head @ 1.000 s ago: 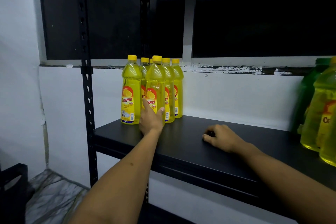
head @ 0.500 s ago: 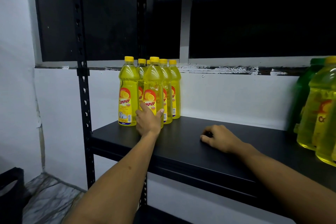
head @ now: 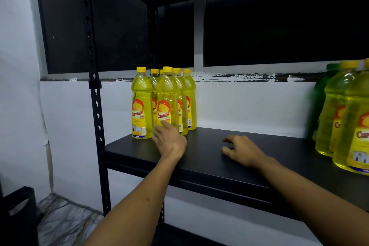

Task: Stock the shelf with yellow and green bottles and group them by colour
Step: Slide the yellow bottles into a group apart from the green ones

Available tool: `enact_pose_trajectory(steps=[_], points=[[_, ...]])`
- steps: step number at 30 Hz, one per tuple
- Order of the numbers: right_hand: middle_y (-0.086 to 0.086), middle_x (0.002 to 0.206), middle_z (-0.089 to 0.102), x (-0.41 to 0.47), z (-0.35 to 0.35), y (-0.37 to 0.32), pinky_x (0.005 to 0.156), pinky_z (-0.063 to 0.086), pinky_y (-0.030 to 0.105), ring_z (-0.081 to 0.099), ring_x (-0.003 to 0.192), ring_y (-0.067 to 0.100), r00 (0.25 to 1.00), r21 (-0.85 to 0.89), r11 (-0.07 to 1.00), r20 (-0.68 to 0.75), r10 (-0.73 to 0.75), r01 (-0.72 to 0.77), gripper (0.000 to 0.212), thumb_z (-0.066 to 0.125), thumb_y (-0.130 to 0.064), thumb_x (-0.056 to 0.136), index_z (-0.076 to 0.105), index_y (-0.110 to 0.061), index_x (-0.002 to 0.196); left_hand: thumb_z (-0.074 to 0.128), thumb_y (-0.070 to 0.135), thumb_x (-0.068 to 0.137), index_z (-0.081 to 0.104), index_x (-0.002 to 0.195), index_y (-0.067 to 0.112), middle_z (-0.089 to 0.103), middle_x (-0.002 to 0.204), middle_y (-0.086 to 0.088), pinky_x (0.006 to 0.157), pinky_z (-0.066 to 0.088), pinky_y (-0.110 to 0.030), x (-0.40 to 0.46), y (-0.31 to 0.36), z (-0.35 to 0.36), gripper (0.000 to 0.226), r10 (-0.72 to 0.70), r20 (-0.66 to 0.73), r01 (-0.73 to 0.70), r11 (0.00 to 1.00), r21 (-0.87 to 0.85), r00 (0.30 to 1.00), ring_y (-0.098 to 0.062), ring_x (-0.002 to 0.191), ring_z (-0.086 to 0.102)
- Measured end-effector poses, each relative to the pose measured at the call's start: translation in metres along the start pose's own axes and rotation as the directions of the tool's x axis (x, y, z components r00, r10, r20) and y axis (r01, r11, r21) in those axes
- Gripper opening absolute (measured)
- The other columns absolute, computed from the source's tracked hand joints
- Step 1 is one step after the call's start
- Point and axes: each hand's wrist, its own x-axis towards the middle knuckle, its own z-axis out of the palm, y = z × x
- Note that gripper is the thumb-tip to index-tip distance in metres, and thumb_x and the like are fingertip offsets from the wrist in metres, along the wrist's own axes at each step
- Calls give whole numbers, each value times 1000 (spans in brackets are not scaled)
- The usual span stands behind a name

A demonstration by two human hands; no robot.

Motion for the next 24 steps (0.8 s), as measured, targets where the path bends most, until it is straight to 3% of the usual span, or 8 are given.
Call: enact_pose_trajectory(steps=[3, 7, 11, 15, 17, 20, 22, 24], points=[[10, 130, 59, -19, -8, 0, 97, 47, 40, 55, 120, 26, 995, 17, 1000, -100, 20, -19, 51, 55, -35, 93, 44, -17, 140, 59, 28, 88, 41, 137, 0, 40, 140, -23, 115, 27, -48, -20, 11, -7, 60, 216, 77, -225, 964, 141, 973, -37, 133, 36], [10, 122, 62, -47, -24, 9, 89, 50, 43, 58, 111, 28, 962, 13, 998, -266, 60, -58, 50, 53, -32, 94, 41, -18, 140, 52, 34, 93, 56, 121, 6, 47, 132, -17, 106, 33, -44, -49, 36, -12, 40, 456, 282, -509, 847, 152, 844, -34, 123, 45], [12, 129, 57, -78, -49, 33, 88, 50, 44, 55, 116, 33, 883, -3, 993, -457, 105, -120, 58, 59, -23, 92, 35, -15, 143, 51, 37, 94, 58, 123, 7, 55, 129, -12, 103, 40, -42, -77, 68, -5, 42, 555, 379, -609, 793, 28, 740, -30, 119, 52], [23, 122, 54, -107, -75, 71, 85, 51, 51, 55, 109, 41, 727, -158, 971, -686, 23, -180, 62, 72, -13, 79, 46, 0, 134, 50, 38, 97, 54, 134, 10, 53, 139, -9, 101, 43, -38, -104, 103, -1, 46, 606, 464, -626, 769, -130, 647, -29, 125, 51], [26, 120, 51, -120, -87, 87, 84, 48, 51, 52, 106, 44, 632, -141, 955, -773, 58, -260, 65, 77, -16, 75, 48, 1, 130, 49, 39, 97, 53, 134, 10, 54, 138, -10, 99, 45, -39, -113, 119, 2, 47, 621, 490, -637, 754, -162, 611, -29, 123, 53], [22, 135, 39, -131, -99, 102, 95, 38, 53, 41, 121, 40, 501, 144, 900, -789, 355, -412, 82, 79, -32, 74, 36, -8, 140, 47, 39, 97, 60, 122, 7, 61, 125, -12, 92, 50, -42, -119, 136, 10, 43, 620, 535, -636, 749, -186, 574, -30, 110, 59], [21, 143, 30, -132, -103, 111, 100, 36, 54, 34, 130, 39, 410, 439, 785, -680, 608, -437, 98, 83, -36, 71, 24, -14, 146, 45, 41, 97, 62, 118, 7, 63, 122, -12, 92, 51, -43, -116, 139, 17, 43, 607, 564, -620, 758, -200, 560, -29, 107, 61], [24, 146, 29, -128, -105, 122, 103, 38, 55, 35, 132, 42, 401, 627, 666, -532, 745, -404, 112, 87, -35, 67, 14, -18, 150, 43, 45, 97, 63, 120, 11, 63, 125, -10, 93, 50, -41, -112, 137, 22, 46, 586, 596, -588, 778, -223, 549, -28, 109, 61]])
